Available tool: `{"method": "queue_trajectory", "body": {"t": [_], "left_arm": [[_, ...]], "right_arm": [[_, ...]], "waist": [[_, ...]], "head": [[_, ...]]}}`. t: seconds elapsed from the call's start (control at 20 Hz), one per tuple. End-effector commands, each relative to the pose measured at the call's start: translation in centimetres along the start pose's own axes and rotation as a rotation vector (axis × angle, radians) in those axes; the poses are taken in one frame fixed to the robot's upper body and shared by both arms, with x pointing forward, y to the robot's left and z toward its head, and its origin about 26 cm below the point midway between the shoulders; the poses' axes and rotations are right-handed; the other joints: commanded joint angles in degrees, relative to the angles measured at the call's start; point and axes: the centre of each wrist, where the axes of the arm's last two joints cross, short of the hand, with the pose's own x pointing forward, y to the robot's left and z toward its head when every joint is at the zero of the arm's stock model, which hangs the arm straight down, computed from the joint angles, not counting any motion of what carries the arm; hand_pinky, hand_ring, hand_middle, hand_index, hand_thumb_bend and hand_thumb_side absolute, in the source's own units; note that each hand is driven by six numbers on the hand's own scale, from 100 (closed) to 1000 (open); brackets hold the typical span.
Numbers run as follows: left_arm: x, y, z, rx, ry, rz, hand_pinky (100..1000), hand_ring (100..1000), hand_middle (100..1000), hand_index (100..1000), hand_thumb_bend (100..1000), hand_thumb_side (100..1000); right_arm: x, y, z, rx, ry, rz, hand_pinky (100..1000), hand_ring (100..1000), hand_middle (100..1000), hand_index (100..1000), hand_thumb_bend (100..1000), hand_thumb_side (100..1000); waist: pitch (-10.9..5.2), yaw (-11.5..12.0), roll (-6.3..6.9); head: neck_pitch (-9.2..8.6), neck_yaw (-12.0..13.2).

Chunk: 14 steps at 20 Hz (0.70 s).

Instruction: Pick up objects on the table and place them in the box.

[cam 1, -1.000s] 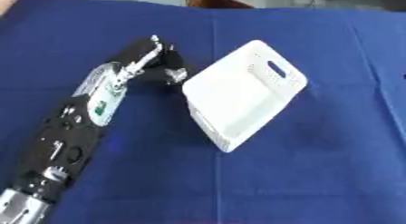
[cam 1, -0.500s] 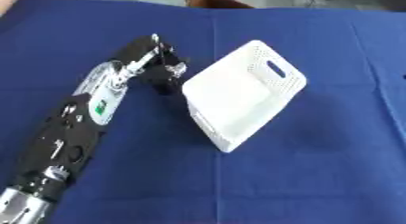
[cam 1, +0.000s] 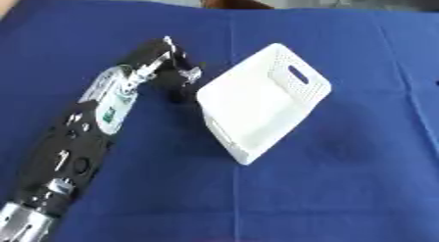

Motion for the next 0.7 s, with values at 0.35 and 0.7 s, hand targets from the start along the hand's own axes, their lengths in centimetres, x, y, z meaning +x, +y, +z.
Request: {"method": "queue_trajectory", "body": {"t": [0.35,0.7], "left_arm": [[-0.6,1.1,0.0,0.002,0.017,-0.025,100,119,285,406,244,635],[-0.6,4.6,-0.3,0.07,0.007,-0.023,100,120,285,406,245,629]], "right_arm": [[0.2,-0.9,-0.4,-0.015,-0.016,0.022,740,634,772,891,100,868],[0.1,-1.0,-0.3,-0.012,-0.013,0.026,740,634,771,892,100,870]], "waist": [[-0.81,0.02,0.24],[-1.06,0.15,0.62]], "head": [[-0.04,0.29],[-0.04,0.08]]}}
